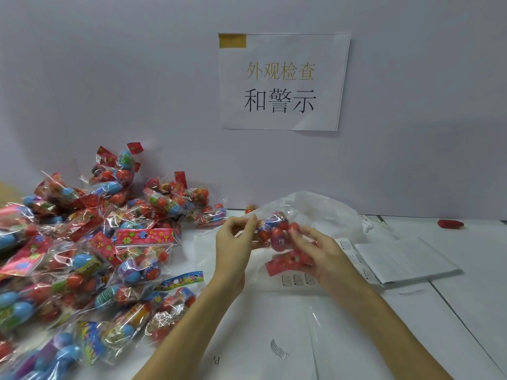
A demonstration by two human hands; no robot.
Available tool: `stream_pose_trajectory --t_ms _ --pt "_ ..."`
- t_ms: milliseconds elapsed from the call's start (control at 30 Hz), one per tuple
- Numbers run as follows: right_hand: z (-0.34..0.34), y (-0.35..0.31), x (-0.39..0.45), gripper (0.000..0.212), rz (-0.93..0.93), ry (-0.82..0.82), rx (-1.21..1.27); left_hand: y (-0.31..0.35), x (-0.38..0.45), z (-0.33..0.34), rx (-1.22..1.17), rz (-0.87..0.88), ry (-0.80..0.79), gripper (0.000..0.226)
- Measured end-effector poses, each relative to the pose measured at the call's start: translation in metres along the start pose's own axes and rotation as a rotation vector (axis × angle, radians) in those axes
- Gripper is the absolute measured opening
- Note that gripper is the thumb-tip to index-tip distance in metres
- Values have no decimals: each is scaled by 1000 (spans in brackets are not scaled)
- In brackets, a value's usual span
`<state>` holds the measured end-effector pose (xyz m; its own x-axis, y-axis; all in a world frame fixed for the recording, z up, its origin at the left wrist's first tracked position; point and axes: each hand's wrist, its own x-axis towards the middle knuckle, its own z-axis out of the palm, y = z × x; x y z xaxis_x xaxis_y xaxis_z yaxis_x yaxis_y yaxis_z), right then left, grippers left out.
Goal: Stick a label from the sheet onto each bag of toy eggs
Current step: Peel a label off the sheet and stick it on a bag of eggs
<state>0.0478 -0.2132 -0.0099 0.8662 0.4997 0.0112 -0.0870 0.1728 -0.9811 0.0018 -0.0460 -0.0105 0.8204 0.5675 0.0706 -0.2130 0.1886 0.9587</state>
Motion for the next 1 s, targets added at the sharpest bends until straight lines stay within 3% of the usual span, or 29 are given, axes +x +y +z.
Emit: stream_pose_trajectory --t_ms 100,200,267,400,567,733,833,900,1000 --pt "-5 -1 -1 46 -57 85 -144 6 2 -1 -3 -112 5 22" --pt "-10 -3 -2 35 -78 17 -277 11 2 -3 119 -260 -141 43" --pt "-12 -5 -3 33 -71 -25 -295 12 2 -5 148 -308 -226 40" --pt "-11 -10 -5 30 -65 -28 -330 13 1 -9 13 -229 -144 12" --pt "-18 -6 -4 20 -218 107 -720 15 0 -7 39 -71 -95 21" --pt "-12 -16 -8 29 -194 24 -326 24 -1 -9 51 95 -163 34" --pt "-13 -18 -9 29 -276 -30 -257 23 2 -9 -274 -72 -327 51" --pt "-15 -18 -9 30 -295 -71 -201 21 3 -6 -400 -170 -275 66" --pt "-20 -24 -11 46 -269 -152 -124 19 2 -5 -393 -191 -164 51"
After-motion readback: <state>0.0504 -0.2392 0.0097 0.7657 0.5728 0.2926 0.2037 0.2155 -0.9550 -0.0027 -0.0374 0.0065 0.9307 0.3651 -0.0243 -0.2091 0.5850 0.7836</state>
